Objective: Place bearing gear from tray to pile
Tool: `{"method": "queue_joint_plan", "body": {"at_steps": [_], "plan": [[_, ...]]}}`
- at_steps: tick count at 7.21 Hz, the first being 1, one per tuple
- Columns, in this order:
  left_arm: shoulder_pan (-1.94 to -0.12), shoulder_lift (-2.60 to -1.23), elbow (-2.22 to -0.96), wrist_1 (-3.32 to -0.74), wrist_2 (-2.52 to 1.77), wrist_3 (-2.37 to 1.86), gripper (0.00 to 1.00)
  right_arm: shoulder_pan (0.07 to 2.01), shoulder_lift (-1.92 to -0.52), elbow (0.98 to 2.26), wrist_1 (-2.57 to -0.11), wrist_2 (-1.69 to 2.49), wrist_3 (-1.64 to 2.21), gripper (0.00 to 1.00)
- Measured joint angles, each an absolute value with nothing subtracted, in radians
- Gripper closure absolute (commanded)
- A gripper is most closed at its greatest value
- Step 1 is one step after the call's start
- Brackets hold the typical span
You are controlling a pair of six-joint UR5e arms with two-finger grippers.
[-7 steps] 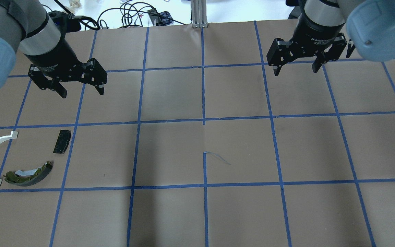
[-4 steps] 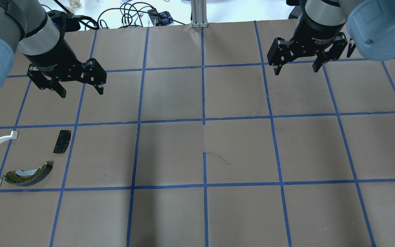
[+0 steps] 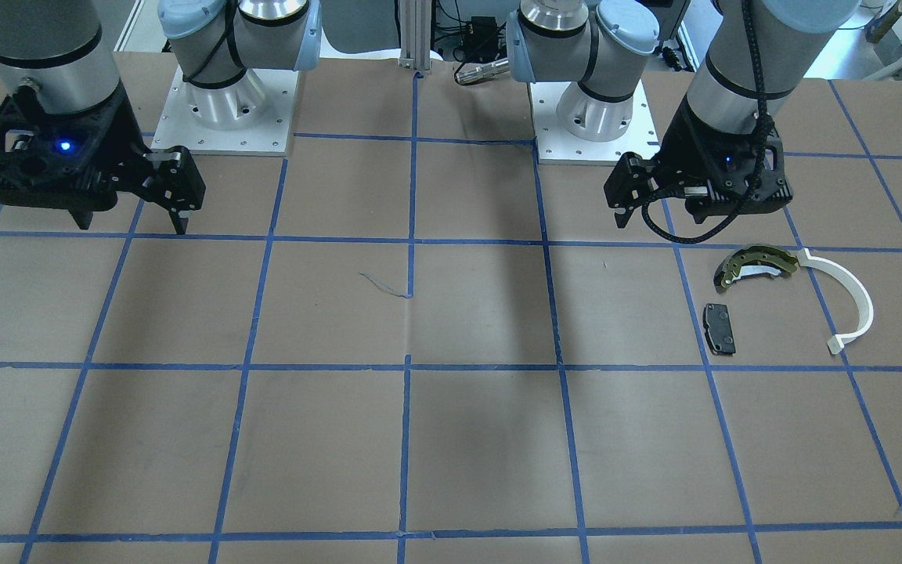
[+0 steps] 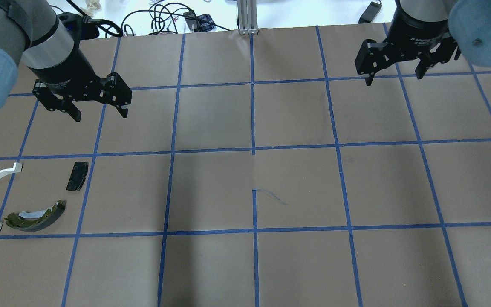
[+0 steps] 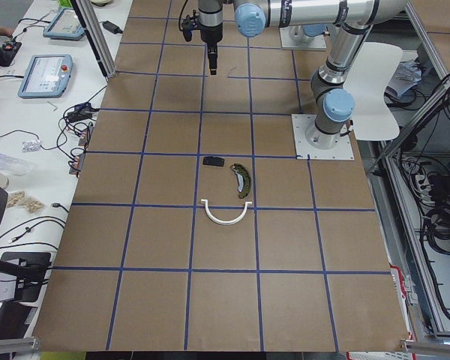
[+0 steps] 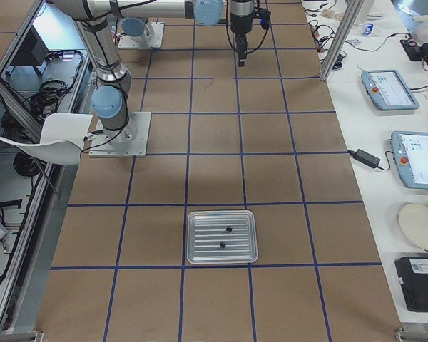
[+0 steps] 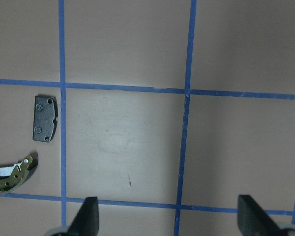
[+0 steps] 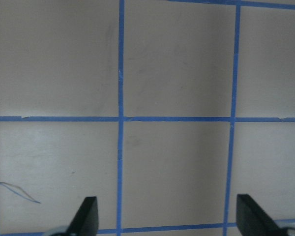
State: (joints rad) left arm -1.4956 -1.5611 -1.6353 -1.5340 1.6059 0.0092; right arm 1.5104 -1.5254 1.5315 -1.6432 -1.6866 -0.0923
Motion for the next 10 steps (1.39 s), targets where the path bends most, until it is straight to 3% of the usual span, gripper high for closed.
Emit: {"method": "queue_joint_plan", "body": {"at_steps": [6, 10], "plan": [[-1.496, -1.558, -1.627, -1.534, 1.600, 0.011, 0.00, 0.921, -1.364, 1.539, -1.740, -1.527, -0.926, 0.00], [-1.494, -1.548, -1.622, -1.536, 1.602, 0.011, 0.00, 0.713, -1.152, 1.518, -1.959, -1.555, -1.217, 0.00]]}}
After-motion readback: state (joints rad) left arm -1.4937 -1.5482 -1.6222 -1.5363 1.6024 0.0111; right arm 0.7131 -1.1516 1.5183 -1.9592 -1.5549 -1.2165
